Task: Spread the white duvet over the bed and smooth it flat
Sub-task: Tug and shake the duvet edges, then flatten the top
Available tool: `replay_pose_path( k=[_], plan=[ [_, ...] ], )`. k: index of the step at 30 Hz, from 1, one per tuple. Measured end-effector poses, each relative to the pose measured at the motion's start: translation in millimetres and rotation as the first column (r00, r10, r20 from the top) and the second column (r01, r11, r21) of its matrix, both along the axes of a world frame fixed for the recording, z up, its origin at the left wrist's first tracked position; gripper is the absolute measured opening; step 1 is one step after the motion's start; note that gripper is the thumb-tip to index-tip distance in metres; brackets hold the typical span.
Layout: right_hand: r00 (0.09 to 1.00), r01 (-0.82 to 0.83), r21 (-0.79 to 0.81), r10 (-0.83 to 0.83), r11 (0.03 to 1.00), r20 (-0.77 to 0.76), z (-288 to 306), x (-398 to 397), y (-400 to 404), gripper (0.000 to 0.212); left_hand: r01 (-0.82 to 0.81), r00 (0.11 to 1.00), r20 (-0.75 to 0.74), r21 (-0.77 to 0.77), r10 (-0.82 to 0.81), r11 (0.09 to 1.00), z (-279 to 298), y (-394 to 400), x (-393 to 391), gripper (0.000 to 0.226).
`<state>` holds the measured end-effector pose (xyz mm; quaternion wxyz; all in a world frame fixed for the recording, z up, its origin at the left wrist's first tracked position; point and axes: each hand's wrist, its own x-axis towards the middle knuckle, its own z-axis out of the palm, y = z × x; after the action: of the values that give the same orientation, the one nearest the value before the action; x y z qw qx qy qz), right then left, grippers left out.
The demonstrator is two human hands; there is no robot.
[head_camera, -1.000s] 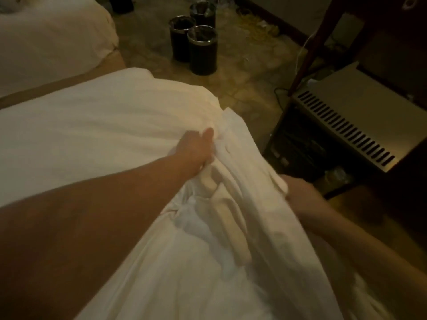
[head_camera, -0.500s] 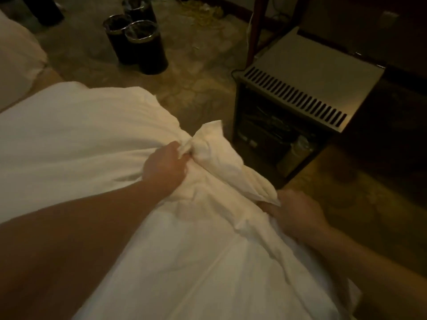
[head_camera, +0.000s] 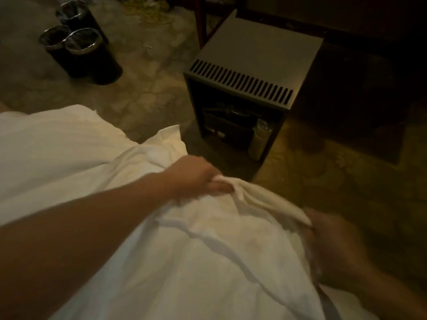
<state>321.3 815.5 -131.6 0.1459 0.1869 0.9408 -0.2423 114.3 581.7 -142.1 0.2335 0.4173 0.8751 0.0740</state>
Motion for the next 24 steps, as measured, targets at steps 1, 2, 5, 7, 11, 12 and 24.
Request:
replay_pose_path(
  k=[1, 2, 5, 7, 11, 12, 24],
  plan=[
    [0.997, 0.041, -0.053, -0.044, 0.998, -0.064, -4, -2, 8, 0.012, -0.047, 0.997, 0.06, 0.015, 0.046, 0.999, 0, -1, -4, 0.069],
    [0.997, 0.065, -0.106, -0.069, 0.992, -0.038, -8, -5, 11, 0.014, -0.084, 0.989, 0.119, -0.029, 0.087, 0.996, -2, -3, -6, 0.071],
    [0.946, 0.228, -0.174, -0.175, 0.958, 0.274, -44, -8, 4, 0.045, -0.074, 0.992, 0.074, -0.314, 0.102, 0.946, -27, 11, 13, 0.062],
    [0.909, 0.401, -0.192, -0.364, 0.896, 0.201, -56, -13, -3, 0.051, -0.019, 0.997, -0.079, -0.327, -0.007, 0.945, -33, 32, 26, 0.051],
    [0.829, 0.425, -0.347, -0.513, 0.836, -0.221, -3, 33, -28, 0.047, -0.102, 0.994, -0.005, 0.297, 0.109, 0.949, -7, 27, 47, 0.03],
    [0.856, 0.39, -0.41, -0.489, 0.824, -0.169, 8, 56, -37, 0.053, -0.095, 0.992, 0.107, 0.353, 0.06, 0.931, 1, 17, 54, 0.038],
    [0.779, 0.563, -0.592, -0.608, 0.576, 0.15, 4, 88, 5, 0.021, -0.123, 0.847, 0.529, 0.094, 0.055, 0.988, 9, 43, 68, 0.06]
  ],
)
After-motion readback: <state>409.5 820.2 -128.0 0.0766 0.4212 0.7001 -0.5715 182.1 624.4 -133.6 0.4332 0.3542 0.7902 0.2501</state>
